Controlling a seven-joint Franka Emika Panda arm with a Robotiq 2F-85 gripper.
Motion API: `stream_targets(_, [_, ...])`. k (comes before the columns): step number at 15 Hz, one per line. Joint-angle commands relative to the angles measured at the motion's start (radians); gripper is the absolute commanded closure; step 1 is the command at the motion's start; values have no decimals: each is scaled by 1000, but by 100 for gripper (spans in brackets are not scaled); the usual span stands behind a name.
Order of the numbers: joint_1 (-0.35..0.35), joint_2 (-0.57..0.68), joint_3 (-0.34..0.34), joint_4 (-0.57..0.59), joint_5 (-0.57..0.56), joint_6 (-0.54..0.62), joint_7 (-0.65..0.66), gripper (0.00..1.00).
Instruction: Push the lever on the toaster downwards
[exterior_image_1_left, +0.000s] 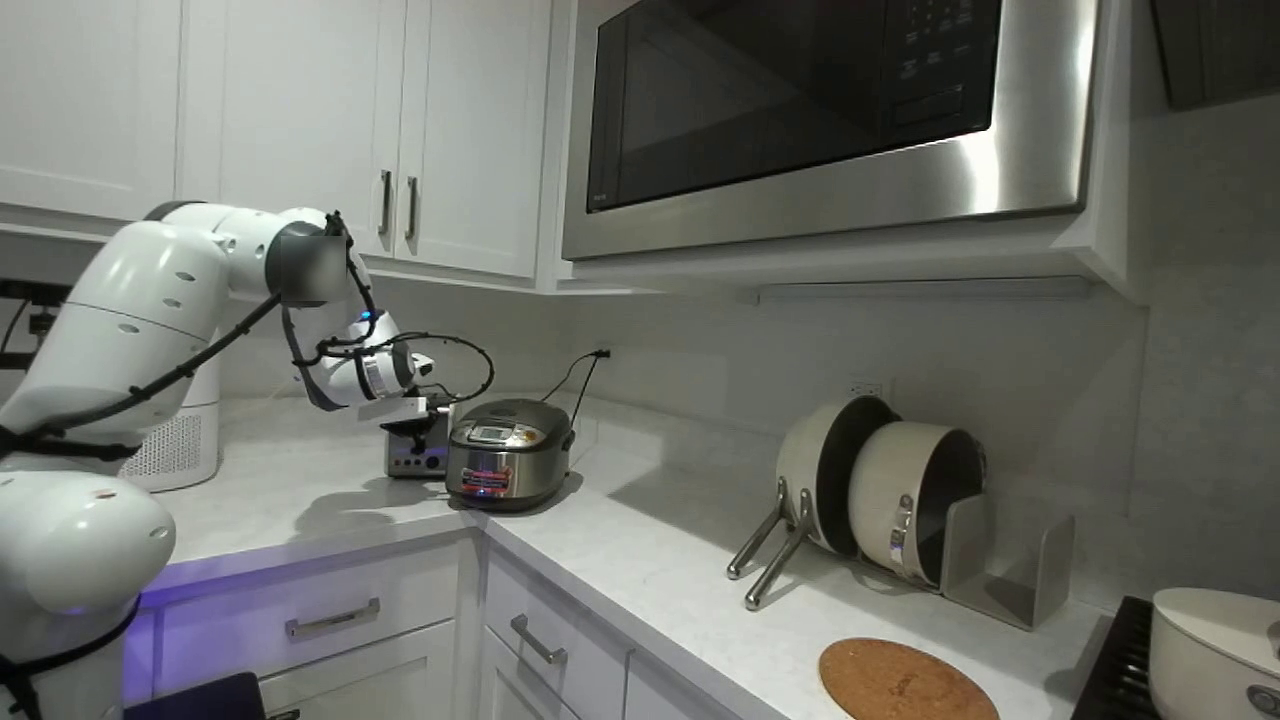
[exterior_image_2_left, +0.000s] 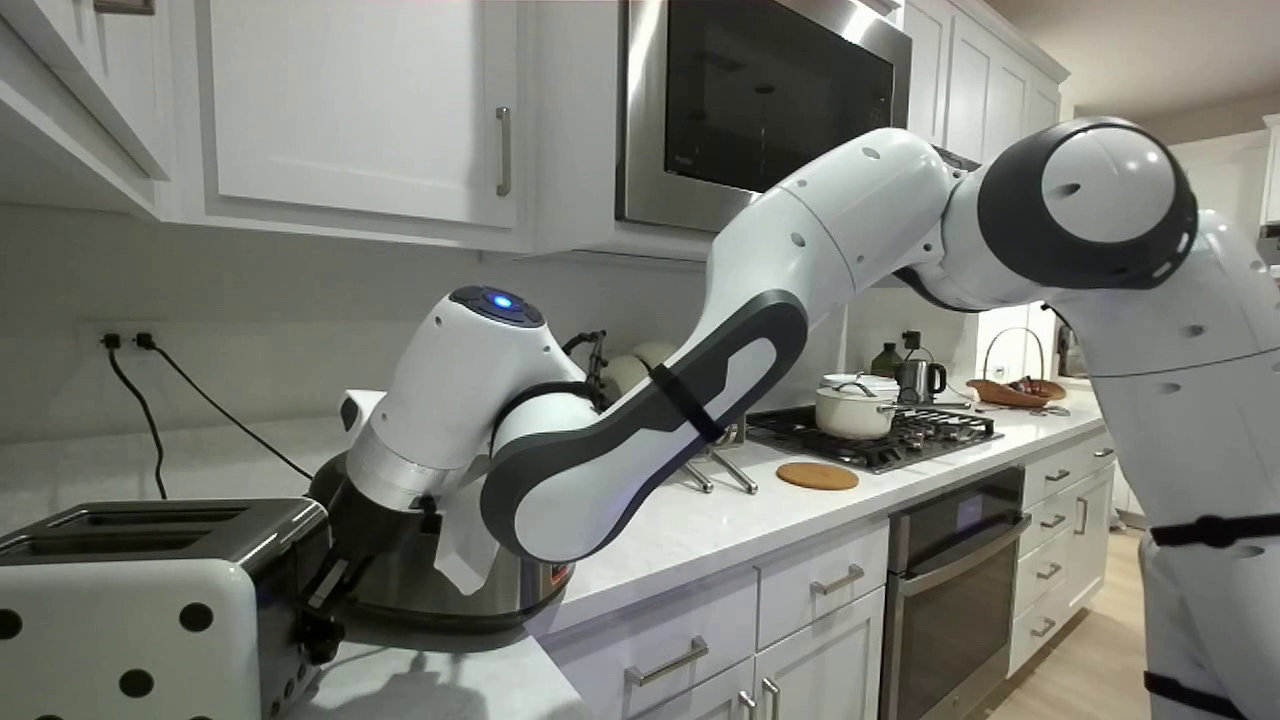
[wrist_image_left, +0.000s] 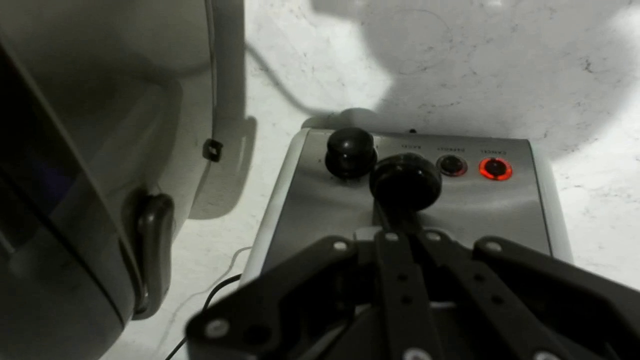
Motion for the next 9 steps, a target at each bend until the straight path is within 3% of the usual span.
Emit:
stream_targets(1, [10,58,2,3,16,-32,12,100])
stream_targets(9, [16,42,5,19,17,-40,5,100])
